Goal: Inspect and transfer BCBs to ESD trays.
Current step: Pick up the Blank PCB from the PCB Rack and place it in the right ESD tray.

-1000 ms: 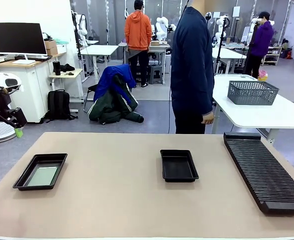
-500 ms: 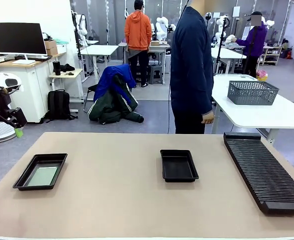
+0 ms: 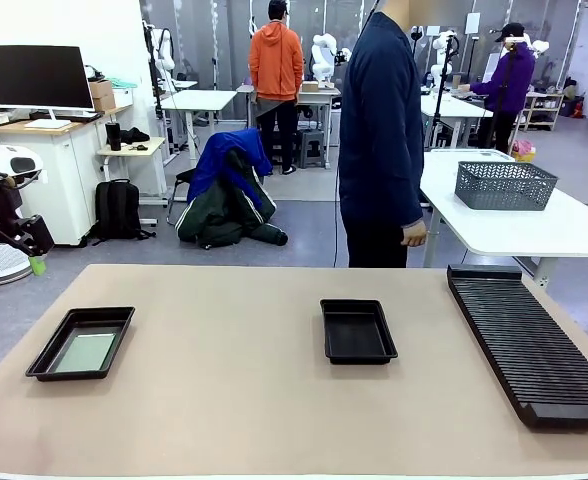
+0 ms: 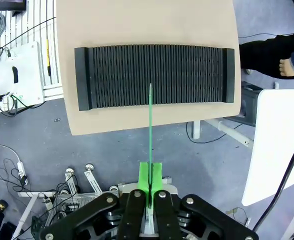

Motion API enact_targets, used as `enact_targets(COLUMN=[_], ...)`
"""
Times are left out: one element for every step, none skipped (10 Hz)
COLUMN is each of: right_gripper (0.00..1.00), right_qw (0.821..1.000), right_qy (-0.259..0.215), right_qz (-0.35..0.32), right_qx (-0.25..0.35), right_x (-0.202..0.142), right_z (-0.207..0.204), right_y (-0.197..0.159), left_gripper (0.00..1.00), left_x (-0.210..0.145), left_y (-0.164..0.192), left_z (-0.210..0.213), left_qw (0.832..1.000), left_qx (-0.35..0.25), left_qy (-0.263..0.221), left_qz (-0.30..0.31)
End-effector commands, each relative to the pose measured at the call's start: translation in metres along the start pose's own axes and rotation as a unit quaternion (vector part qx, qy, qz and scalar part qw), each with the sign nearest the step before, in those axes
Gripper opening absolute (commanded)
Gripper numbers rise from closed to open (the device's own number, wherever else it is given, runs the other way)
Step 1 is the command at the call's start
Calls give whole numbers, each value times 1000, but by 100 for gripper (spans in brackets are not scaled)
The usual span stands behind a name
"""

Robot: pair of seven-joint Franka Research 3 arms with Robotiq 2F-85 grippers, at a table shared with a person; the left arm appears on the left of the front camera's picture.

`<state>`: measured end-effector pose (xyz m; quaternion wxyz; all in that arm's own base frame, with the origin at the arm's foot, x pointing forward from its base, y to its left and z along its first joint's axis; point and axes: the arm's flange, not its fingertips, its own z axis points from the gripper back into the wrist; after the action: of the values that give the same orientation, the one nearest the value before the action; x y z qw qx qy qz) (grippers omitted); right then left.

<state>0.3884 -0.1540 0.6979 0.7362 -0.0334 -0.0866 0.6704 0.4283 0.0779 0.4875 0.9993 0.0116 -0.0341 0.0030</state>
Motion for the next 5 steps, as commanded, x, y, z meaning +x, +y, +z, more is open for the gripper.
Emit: enact_targets(right_gripper=[3,3,3,3,3], right_qw=[1000,1000,1000,999,993], right_qy=[0,0,0,-15,-39], right_qz=[0,0,0,-43,-105], right_qx=[-1,-1,0,13,33], right_x=[0,0,0,8,13], right_z=[-1,-1,0,-7,-16], right_y=[0,0,0,-15,-27], left_gripper=[100,100,100,100,100], left_x=[-2,-2,-2,-2,-2], left_y=[-1,-1,-1,-1,-1], left_z=[0,0,0,0,0], left_qw=[1000,1000,1000,1000,1000], left_qx=[2,2,2,2,2], left_qy=[-2,-2,-2,-2,-2], left_qz=[8,8,8,8,8])
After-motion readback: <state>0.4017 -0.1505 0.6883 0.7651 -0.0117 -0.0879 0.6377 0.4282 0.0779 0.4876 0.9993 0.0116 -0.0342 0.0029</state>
